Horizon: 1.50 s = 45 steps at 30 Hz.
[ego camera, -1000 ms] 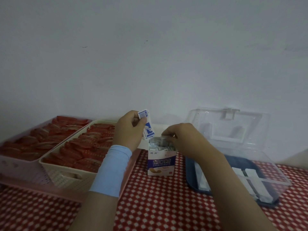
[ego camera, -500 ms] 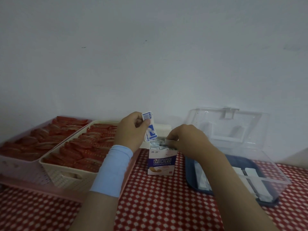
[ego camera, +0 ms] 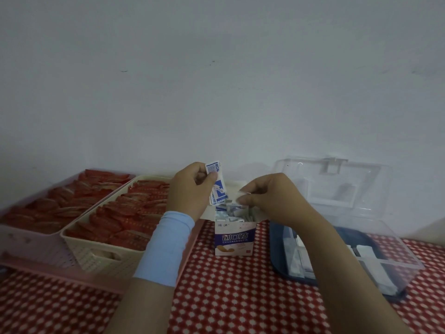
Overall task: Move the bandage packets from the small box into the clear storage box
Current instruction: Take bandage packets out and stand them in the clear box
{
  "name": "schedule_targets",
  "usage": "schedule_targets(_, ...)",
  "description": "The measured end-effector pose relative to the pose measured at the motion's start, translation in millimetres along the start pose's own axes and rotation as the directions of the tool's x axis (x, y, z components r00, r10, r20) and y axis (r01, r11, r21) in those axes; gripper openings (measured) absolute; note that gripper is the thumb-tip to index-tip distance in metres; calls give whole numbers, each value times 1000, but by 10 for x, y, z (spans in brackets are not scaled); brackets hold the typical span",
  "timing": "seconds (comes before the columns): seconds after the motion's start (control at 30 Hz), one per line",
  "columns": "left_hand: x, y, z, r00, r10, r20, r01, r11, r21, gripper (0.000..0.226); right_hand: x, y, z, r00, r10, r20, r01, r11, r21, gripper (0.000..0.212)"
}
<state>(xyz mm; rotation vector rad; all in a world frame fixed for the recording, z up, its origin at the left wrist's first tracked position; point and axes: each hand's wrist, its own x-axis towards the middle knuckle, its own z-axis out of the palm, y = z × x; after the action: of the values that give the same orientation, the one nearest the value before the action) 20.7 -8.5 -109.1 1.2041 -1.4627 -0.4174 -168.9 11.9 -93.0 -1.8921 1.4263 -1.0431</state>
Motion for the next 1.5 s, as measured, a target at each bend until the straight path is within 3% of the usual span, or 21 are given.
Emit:
schedule_targets(0.13,-3,0,7,1000,-18,-6,18,1000,-22,19,26,19,-7,976,-84,-203,74,996,-57,13)
schedule_targets(0.3,-2,6,12,999,-10,-43,9,1000,-8,20,43,74,99,949,-222,-223,177,963,-205,28)
schedule_targets(0.43,16,14,-11,985,-31,-173,27,999,-23,18,38,-13,24,808,-431,-401,343,898,-275,30)
schedule_targets(0.53,43,20,-70,967,-53,-250,46,998,-35,13,14,-75,-59,728,-501,-469,388,864,-321,29)
schedule_targets(0.77,11,82,-52,985,2,-171,1,1000,18,15,0,15,103,801,-435,-412,286,881,-376,29)
schedule_targets(0.83,2,95,-41,988,7,-152,-6,1000,9,13,-20,-46,64,795,-396,-459,296,914,-277,30)
schedule_targets(0.9,7,122,-60,990,10,-139,-10,1000,2,11,-54,-136,-9,863,-296,-410,301,952,-54,31)
schedule_targets(0.97,14,177,-85,999,-20,-41,18,999,-51,8,-82,-201,-40,912,-274,-305,301,953,45,32)
schedule_targets(1.03,-3,234,-86,984,-92,153,121,974,-193,4,-86,-217,-23,908,-310,-283,323,946,-1,33)
schedule_targets(1.13,-53,254,-47,907,-154,392,297,894,-336,16,-82,-211,23,899,-328,-289,327,944,-52,36)
schedule_targets(1.2,-90,254,-26,840,-179,512,434,787,-438,35,-80,-208,30,902,-316,-293,318,947,-43,37)
schedule_targets(1.27,-116,254,-26,789,-192,584,536,681,-499,54,-79,-213,20,911,-300,-283,312,950,-2,38)
schedule_targets(1.33,-138,239,-21,766,-173,619,574,619,-537,58,-81,-217,12,917,-293,-270,310,951,20,37)
schedule_targets(1.5,-184,243,51,729,-129,673,608,572,-550,73,-94,-208,60,910,-322,-262,333,943,-2,38)
